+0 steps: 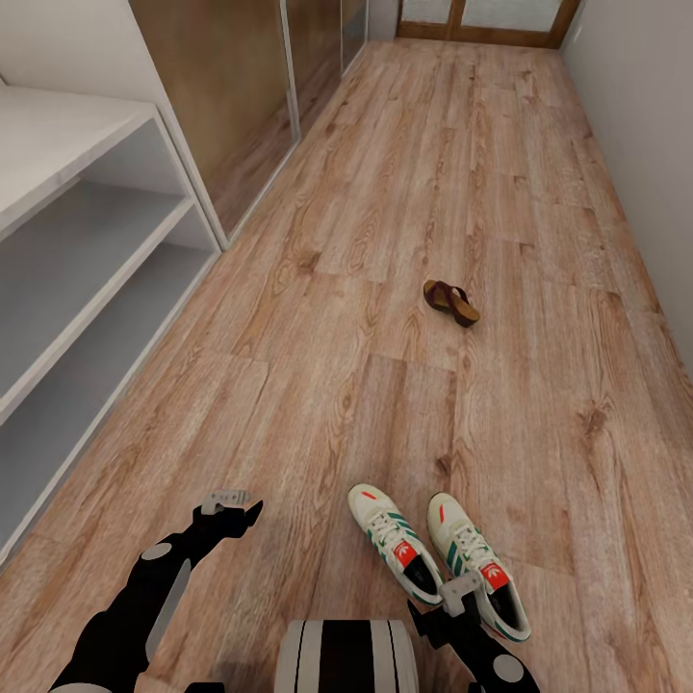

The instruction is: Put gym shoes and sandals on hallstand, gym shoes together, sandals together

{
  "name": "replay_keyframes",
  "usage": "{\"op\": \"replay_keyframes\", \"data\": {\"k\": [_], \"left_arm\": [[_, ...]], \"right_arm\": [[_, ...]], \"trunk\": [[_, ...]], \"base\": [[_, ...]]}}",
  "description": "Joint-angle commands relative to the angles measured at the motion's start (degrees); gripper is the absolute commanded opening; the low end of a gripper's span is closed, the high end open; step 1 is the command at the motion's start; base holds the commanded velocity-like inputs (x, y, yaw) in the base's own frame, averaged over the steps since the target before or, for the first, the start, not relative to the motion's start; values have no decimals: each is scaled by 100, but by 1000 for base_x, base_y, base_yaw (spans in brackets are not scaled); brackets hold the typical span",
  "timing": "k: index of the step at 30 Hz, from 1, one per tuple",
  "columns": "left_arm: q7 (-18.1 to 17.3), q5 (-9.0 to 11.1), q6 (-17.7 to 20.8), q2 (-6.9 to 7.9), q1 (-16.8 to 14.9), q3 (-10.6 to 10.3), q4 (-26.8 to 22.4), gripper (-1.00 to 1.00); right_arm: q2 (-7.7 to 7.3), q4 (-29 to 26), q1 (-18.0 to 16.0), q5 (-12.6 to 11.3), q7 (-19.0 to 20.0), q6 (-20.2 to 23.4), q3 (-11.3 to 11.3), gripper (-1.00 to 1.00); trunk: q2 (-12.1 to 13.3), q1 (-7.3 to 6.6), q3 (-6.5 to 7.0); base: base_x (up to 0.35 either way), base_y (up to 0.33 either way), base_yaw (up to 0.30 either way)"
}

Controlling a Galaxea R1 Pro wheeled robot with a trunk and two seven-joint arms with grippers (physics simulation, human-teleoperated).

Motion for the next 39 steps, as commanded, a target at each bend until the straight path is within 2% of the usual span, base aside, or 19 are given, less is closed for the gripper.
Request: {"op": "replay_keyframes", "data": {"k": [1,39], "left_arm": [[-29,26,44,-2,-1,12,-6,100],[-29,50,47,-2,-1,18,1,100]], "right_arm": [[2,0,-1,56,13,-20,-13,100],[2,0,-1,56,16,-16,-11,100]], "trunk": [[-1,-1,-3],[-1,-1,-3]], "base": [[0,0,0],[13,0,0]]}}
